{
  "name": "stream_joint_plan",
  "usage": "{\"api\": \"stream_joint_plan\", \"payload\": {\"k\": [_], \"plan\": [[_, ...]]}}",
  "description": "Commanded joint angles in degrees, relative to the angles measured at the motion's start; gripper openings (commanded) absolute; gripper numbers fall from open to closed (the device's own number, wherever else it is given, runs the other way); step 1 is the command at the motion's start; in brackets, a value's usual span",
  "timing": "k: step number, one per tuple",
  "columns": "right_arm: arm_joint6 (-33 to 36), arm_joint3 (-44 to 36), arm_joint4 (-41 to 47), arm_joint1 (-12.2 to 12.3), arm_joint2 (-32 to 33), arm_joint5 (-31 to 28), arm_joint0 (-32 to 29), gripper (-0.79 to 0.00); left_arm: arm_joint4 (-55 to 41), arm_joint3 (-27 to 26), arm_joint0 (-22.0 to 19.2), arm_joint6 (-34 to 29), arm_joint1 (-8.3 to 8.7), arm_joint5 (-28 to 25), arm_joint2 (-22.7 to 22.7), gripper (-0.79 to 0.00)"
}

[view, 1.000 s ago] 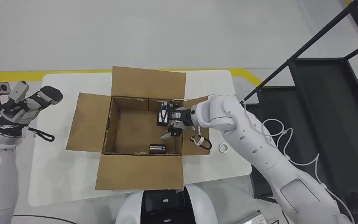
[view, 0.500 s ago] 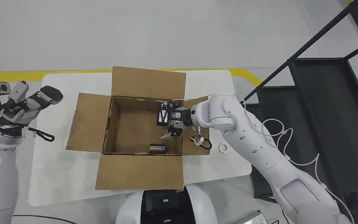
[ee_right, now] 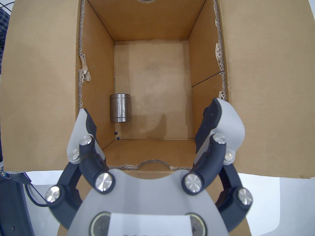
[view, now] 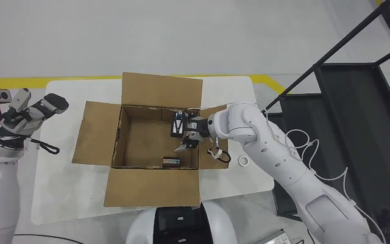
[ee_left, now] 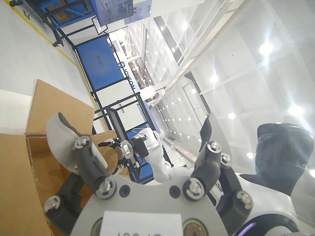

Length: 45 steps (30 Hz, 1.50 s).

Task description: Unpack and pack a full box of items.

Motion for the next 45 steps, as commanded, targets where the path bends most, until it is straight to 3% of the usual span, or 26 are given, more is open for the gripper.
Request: {"api": "stream_joint_plan", "payload": {"k": [1,16,25,31,45], "plan": [[0.0,0.0,0.0,0.0,0.0,0.0,0.0,0.0,0.0,0.0,0.0,0.0,0.0,0.0,0.0,0.0],[-0.6,-0.2,-0.3,-0.1,-0.9,0.5,-0.2,0.0,0.0,0.0,0.0,0.0,0.0,0.0,0.0,0.0],[5.9,7.6,-0.3,-4.5,-13.7,14.0,6.8,0.0,0.0,0.0,0.0,0.0,0.0,0.0,0.0,0.0],[9.3,13.0,-5.9,-7.5,-20.2,23.2,9.8,0.0,0.0,0.0,0.0,0.0,0.0,0.0,0.0,0.0],[9.2,13.8,-5.6,-7.9,-20.6,23.9,10.0,0.0,0.0,0.0,0.0,0.0,0.0,0.0,0.0,0.0]]}}
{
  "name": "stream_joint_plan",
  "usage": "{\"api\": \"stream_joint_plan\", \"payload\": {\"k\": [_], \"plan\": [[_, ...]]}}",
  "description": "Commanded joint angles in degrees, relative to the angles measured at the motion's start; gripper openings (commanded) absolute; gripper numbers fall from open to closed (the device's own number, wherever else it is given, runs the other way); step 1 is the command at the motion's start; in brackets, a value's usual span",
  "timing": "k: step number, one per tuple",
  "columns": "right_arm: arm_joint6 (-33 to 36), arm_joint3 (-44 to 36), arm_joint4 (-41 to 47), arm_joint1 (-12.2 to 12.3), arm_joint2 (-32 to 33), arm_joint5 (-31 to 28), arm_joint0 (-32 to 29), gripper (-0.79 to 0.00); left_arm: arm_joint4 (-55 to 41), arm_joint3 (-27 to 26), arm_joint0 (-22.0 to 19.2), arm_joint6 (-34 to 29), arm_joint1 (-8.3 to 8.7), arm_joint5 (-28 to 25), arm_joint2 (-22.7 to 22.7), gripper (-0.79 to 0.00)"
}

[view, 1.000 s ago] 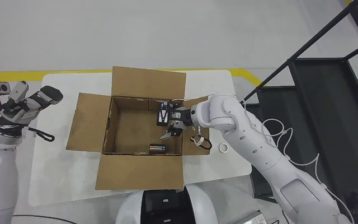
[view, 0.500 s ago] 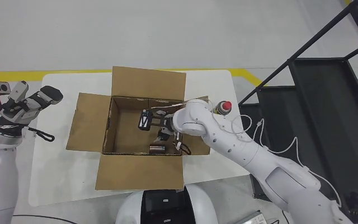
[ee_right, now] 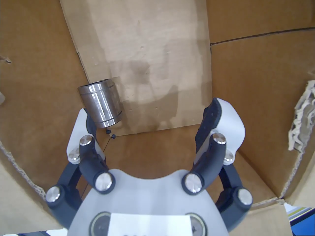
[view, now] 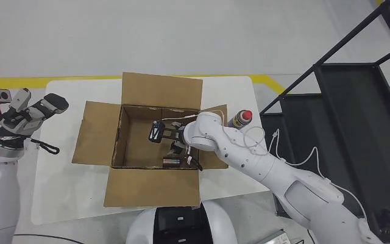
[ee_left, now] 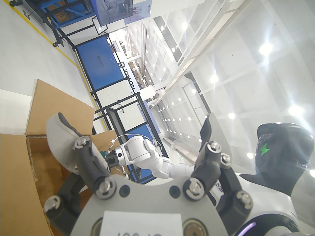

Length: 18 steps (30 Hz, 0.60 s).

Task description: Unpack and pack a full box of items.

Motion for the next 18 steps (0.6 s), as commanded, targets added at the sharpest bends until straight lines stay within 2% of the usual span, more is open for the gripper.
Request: {"api": "stream_joint_plan", "payload": {"k": [1,9,12,18], "plan": [[0.0,0.0,0.0,0.0,0.0,0.0,0.0,0.0,0.0,0.0,0.0,0.0,0.0,0.0,0.0,0.0],[0.6,-0.1,-0.6,-0.3,-1.1,-2.1,0.0,0.0,0.0,0.0,0.0,0.0,0.0,0.0,0.0,0.0],[3.6,-0.4,0.1,-1.4,-3.1,-3.1,1.0,0.0,0.0,0.0,0.0,0.0,0.0,0.0,0.0,0.0],[4.9,4.0,0.3,-3.8,-6.8,-3.3,2.5,0.0,0.0,0.0,0.0,0.0,0.0,0.0,0.0,0.0]]}}
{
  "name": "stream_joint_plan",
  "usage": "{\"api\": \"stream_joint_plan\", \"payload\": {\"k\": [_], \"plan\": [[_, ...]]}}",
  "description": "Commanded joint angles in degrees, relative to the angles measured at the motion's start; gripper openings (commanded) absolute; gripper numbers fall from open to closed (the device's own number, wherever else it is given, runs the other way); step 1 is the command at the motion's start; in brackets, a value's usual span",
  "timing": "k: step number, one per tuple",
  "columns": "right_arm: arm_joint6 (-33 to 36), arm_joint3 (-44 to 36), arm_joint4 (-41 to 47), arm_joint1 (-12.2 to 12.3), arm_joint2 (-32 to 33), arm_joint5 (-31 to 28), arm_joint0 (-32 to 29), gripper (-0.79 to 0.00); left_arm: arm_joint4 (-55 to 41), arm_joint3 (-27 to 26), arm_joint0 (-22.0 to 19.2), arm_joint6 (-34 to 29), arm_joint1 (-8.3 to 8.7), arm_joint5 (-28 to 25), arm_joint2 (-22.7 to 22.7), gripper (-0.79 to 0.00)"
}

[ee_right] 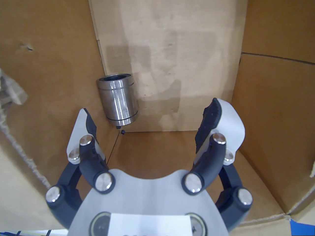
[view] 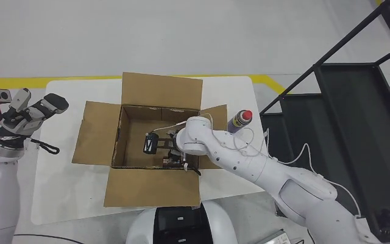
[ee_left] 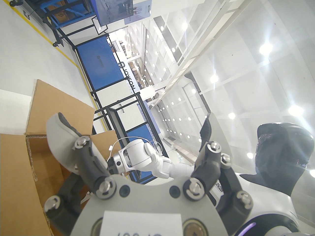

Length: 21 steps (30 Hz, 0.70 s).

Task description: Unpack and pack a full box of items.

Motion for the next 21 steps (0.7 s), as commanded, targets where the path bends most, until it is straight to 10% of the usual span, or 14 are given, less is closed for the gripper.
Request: {"api": "stream_joint_plan", "payload": {"k": [1,21], "plan": [[0.0,1.8,0.0,-1.0,-1.6,-0.5,0.5,0.0,0.0,0.0,0.0,0.0,0.0,0.0,0.0,0.0],[-6.5,20.9,-1.9,-9.9,-8.0,-0.2,4.1,-0.04,0.0,0.0,0.0,0.0,0.0,0.0,0.0,0.0]]}}
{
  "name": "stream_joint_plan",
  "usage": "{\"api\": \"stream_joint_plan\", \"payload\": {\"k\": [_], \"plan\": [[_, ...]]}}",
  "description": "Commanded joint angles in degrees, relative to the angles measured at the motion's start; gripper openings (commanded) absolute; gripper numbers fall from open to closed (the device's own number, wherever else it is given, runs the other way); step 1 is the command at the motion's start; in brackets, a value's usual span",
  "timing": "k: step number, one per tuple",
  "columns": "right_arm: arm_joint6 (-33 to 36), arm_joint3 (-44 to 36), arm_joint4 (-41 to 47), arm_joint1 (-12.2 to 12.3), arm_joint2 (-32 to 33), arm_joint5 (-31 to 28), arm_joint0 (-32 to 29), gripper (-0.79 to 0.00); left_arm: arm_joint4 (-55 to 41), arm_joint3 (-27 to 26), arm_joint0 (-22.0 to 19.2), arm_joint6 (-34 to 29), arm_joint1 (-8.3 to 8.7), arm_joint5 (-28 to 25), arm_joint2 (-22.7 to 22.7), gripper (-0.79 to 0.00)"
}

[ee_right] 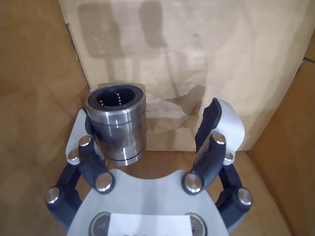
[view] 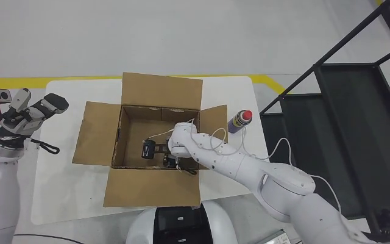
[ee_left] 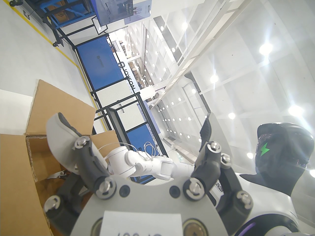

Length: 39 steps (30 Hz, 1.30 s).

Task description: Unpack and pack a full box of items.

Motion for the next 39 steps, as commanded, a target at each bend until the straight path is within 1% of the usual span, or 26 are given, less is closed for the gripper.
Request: {"api": "stream_joint_plan", "payload": {"k": [1,2,3,8,12,17,22,23,24,29,34,39], "plan": [[-0.4,0.4,-0.3,-0.3,0.1,0.0,0.1,-0.449,0.0,0.0,0.0,0.0,0.0,0.0,0.0,0.0],[-0.6,0.6,-0.7,-0.4,0.1,0.1,0.2,-0.585,0.0,0.0,0.0,0.0,0.0,0.0,0.0,0.0],[-0.7,0.7,-1.1,-0.5,0.2,0.2,0.2,-0.785,0.0,0.0,0.0,0.0,0.0,0.0,0.0,0.0],[-0.7,-0.2,-2.4,-0.4,1.3,0.5,0.3,-0.785,0.0,0.0,0.0,0.0,0.0,0.0,0.0,0.0],[1.2,-1.9,-3.0,0.2,2.6,0.7,0.0,-0.785,0.0,0.0,0.0,0.0,0.0,0.0,0.0,0.0],[2.4,-5.4,-3.6,1.5,4.7,0.4,-1.2,-0.785,0.0,0.0,0.0,0.0,0.0,0.0,0.0,0.0],[1.5,-10.1,-5.2,3.2,7.7,0.5,-3.0,-0.785,0.0,0.0,0.0,0.0,0.0,0.0,0.0,0.0],[1.7,-11.1,-5.6,3.6,8.4,0.7,-3.4,-0.422,0.0,0.0,0.0,0.0,0.0,0.0,0.0,0.0],[2.0,-12.0,-5.8,4.0,9.1,0.8,-4.0,0.0,0.0,0.0,0.0,0.0,0.0,0.0,0.0,0.0],[5.0,-18.0,-4.8,6.1,13.3,2.0,-7.5,0.0,0.0,0.0,0.0,0.0,0.0,0.0,0.0,0.0],[9.5,-23.2,0.9,7.6,18.5,7.5,-12.4,0.0,0.0,0.0,0.0,0.0,0.0,0.0,0.0,0.0],[10.5,-24.6,5.0,7.9,21.0,12.5,-14.8,0.0,0.0,0.0,0.0,0.0,0.0,0.0,0.0,0.0]]}}
